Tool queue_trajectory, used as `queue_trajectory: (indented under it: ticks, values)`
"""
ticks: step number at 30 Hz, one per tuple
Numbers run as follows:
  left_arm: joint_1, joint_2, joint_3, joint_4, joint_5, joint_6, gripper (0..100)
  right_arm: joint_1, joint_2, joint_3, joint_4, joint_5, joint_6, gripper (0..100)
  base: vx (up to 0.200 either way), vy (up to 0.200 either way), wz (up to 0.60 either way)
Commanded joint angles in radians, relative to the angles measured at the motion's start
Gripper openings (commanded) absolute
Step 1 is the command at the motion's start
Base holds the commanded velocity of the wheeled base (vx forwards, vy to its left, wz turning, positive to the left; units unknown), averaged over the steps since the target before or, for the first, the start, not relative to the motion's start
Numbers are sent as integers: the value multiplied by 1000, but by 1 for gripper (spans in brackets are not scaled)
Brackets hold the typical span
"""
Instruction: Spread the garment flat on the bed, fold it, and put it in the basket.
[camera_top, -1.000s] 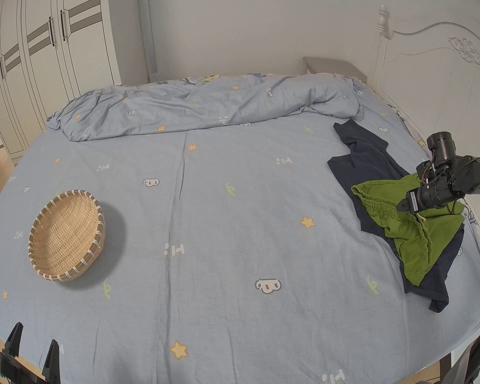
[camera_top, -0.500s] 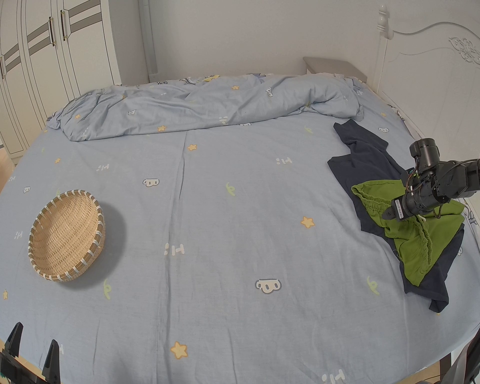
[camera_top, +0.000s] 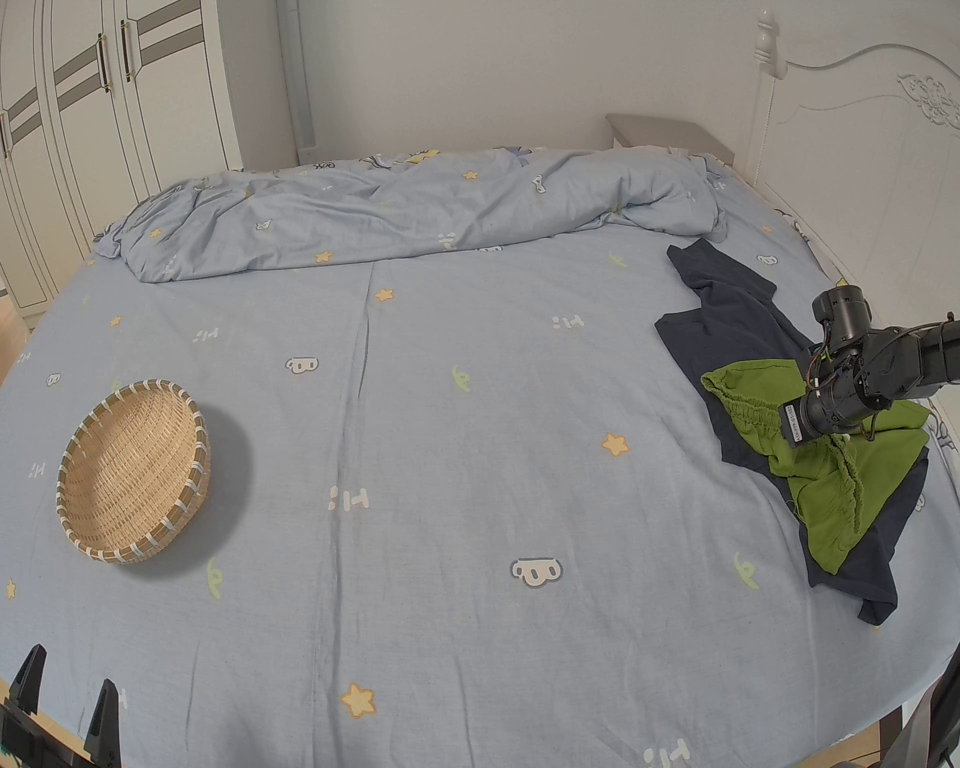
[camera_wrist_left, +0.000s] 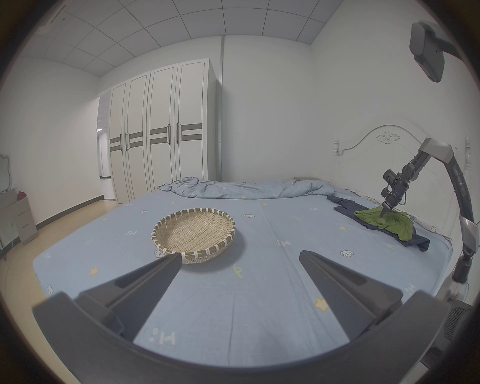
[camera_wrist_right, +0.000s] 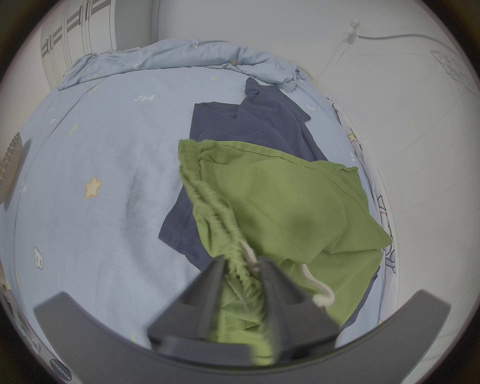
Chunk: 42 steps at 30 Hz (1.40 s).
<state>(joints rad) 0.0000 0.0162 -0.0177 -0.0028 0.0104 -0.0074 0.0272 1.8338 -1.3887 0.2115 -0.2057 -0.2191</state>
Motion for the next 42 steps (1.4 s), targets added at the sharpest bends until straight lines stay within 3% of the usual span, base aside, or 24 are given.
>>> queue_trajectory:
  ticks: [1, 15, 18, 21, 22, 26, 32, 36, 37, 42]
  values:
    - [0, -16, 18, 0, 0, 0, 100, 0, 12, -6, 0, 0, 0, 0, 0, 0, 0]
    - [0, -16, 18, 0, 0, 0, 100, 49, -36, -47, 39, 0, 41, 0, 0, 0, 0]
    - [0, -16, 18, 0, 0, 0, 100, 126, -94, -142, 163, 2, 133, 0, 0, 0, 0]
    - [0, -16, 18, 0, 0, 0, 100, 264, -119, -316, 374, 5, 276, 0, 0, 0, 0]
    - [0, -16, 18, 0, 0, 0, 100, 264, -119, -316, 374, 5, 276, 0, 0, 0, 0]
    - [0, -16, 18, 0, 0, 0, 100, 459, -117, -504, 546, 11, 426, 0, 0, 0, 0]
    - [0, -16, 18, 0, 0, 0, 100, 708, -103, -602, 560, 9, 527, 0, 0, 0, 0]
    - [0, -16, 18, 0, 0, 0, 100, 798, -62, -611, 560, 6, 554, 0, 0, 0, 0]
    - [0, -16, 18, 0, 0, 0, 100, 855, -33, -611, 568, 3, 578, 0, 0, 0, 0]
    - [0, -16, 18, 0, 0, 0, 100, 910, 25, -611, 565, -14, 595, 0, 0, 0, 0]
